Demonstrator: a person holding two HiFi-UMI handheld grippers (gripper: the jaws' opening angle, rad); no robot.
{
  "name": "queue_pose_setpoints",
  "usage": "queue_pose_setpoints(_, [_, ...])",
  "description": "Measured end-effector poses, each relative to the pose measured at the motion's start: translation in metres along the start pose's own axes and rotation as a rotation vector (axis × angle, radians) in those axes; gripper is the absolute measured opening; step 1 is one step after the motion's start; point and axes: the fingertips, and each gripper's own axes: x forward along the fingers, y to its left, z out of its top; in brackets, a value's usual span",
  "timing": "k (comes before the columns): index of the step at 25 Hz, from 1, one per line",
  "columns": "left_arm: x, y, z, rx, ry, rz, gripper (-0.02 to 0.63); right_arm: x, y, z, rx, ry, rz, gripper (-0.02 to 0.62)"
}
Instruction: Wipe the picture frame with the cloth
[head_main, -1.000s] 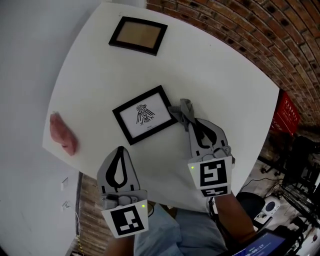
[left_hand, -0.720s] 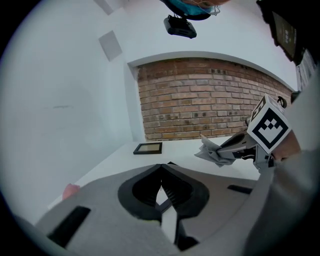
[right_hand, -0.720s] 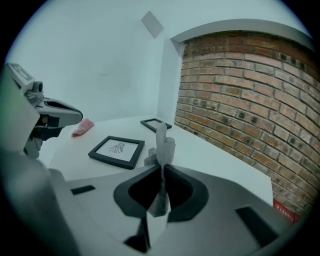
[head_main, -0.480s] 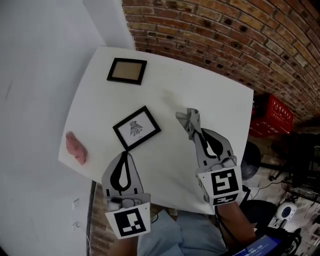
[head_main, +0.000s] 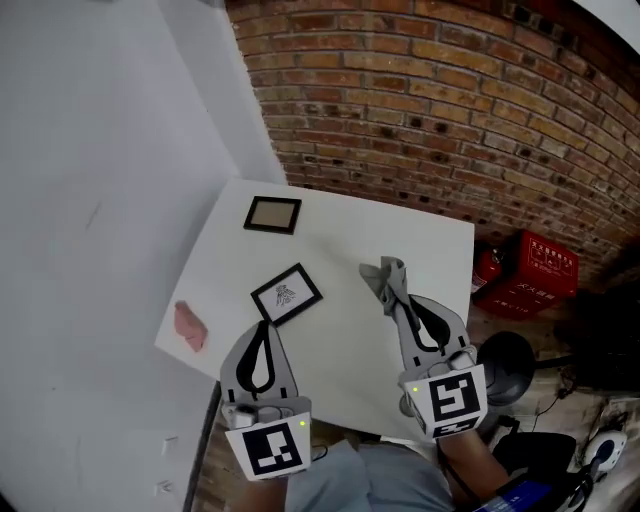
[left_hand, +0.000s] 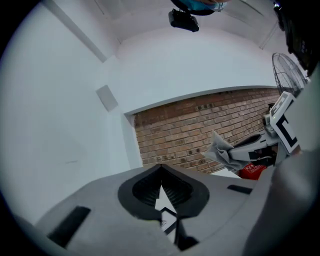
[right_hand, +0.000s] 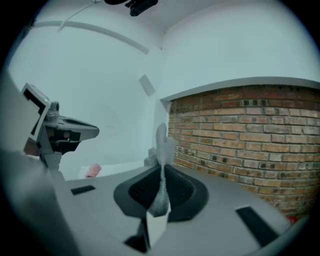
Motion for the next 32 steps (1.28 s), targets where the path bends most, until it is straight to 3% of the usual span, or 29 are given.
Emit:
queue_pose_setpoints(14, [-0.033, -0.026, 0.033, 0.019, -0.092, -0.016, 0.009, -0.046, 0.003, 0.020, -0.023, -0.079, 0.016, 0.025])
queue_pose_setpoints(32, [-0.030, -0.031, 0.033, 0.028, -0.091, -0.028, 0.009, -0.043, 0.002, 0.017, -0.005, -0.083, 0.027, 0.025])
